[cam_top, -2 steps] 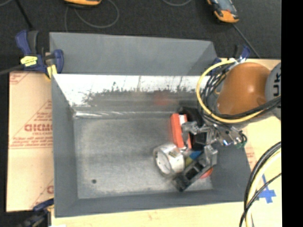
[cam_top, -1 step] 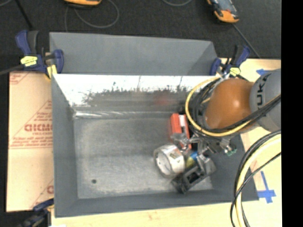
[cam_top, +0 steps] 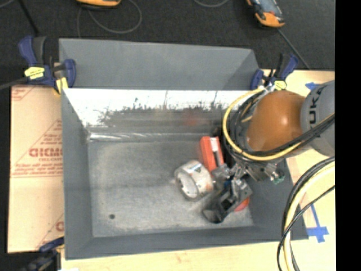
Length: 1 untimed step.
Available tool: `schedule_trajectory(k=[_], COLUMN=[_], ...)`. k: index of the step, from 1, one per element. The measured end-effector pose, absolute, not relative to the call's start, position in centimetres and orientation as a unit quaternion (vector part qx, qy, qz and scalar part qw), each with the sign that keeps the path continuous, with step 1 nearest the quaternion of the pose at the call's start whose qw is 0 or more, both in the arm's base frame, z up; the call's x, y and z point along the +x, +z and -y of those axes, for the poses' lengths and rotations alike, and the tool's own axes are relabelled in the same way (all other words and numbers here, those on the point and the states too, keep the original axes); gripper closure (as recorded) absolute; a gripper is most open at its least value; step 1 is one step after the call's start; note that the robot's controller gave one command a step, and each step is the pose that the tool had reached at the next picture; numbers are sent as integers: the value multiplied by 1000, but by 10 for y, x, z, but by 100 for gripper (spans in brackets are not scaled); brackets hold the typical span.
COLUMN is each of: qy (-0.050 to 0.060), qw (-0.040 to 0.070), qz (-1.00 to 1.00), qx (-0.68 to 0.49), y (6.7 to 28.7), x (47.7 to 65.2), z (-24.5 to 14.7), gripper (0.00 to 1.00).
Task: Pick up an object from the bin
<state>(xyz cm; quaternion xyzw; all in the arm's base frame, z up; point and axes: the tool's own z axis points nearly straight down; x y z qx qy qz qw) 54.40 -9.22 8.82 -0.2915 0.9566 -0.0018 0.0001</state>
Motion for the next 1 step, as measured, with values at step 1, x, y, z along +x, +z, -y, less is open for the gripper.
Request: schedule_trajectory(k=[1], qy=[-2], qw=[0], qz=[-957], qx=[-292], y=[88], x=[544], z=[92], gripper=[100])
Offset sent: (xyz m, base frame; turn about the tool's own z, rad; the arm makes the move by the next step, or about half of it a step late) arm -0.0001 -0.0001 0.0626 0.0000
